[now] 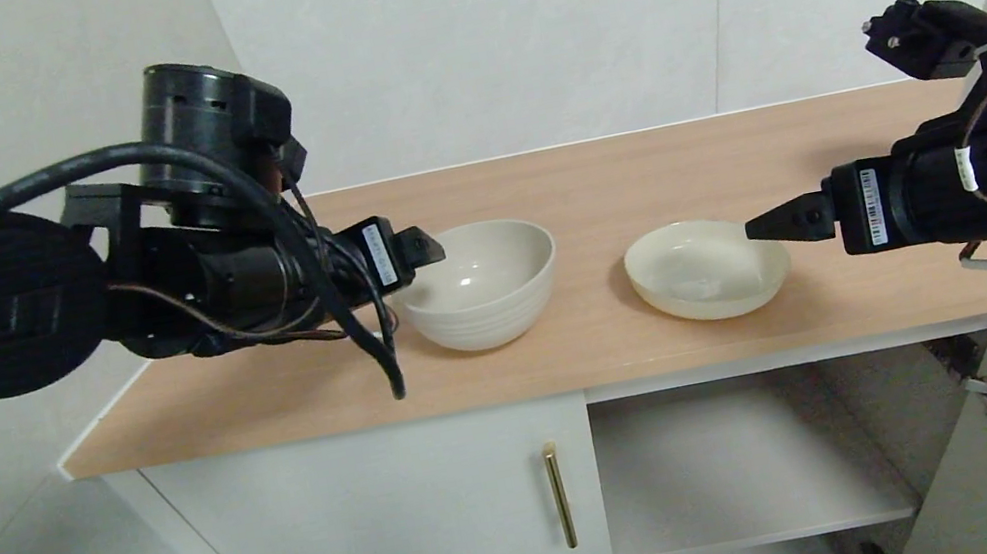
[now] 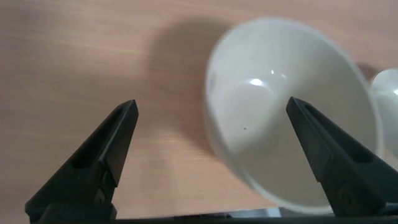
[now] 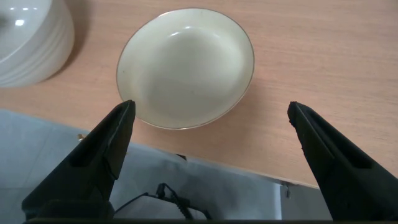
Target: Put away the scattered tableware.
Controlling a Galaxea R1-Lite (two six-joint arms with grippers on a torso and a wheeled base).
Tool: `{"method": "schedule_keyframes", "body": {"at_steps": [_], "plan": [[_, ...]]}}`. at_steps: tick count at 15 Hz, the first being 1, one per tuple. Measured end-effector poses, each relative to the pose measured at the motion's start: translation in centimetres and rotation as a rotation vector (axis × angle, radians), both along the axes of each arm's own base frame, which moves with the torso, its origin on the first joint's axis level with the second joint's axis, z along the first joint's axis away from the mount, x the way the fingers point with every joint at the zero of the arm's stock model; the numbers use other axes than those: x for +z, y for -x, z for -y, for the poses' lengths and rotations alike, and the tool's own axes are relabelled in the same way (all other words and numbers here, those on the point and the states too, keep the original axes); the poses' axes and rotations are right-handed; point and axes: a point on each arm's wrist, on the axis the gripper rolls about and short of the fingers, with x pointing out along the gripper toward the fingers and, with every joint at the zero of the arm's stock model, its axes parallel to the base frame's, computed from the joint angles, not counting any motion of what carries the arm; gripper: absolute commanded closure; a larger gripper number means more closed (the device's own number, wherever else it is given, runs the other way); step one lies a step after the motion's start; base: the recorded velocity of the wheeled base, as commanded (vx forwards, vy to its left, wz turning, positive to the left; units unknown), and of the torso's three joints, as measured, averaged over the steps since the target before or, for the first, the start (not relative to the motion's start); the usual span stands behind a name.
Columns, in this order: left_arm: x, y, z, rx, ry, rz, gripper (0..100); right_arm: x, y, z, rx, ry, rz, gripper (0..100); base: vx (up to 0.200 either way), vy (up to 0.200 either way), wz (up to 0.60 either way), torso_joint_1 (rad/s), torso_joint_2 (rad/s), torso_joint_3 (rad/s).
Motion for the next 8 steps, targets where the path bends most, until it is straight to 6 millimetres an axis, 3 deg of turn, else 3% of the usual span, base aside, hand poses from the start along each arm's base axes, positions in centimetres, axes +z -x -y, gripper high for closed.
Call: {"method": "schedule_keyframes", "body": {"at_steps": [4, 5, 8], "plan": [[-1.0, -0.6, 0.6, -0.004, -0.015, -0.023, 0, 0.1, 0.2, 0.1, -0.002, -0.002, 0.004, 0, 0.000, 0.000, 0.00, 0.000, 0.00, 0.000], [-1.1, -0.6, 0.6, -0.004, -0.017, -0.026, 100, 0.1, 0.2, 0.1, -0.002, -0.001, 0.004, 0, 0.000, 0.000, 0.00, 0.000, 0.00, 0.000], [-1.4, -0.7, 0.7, -0.005, -0.023, -0.036, 100, 0.1, 0.2, 0.2, -0.005, -0.001, 0.005, 0, 0.000, 0.000, 0.00, 0.000, 0.00, 0.000]]}}
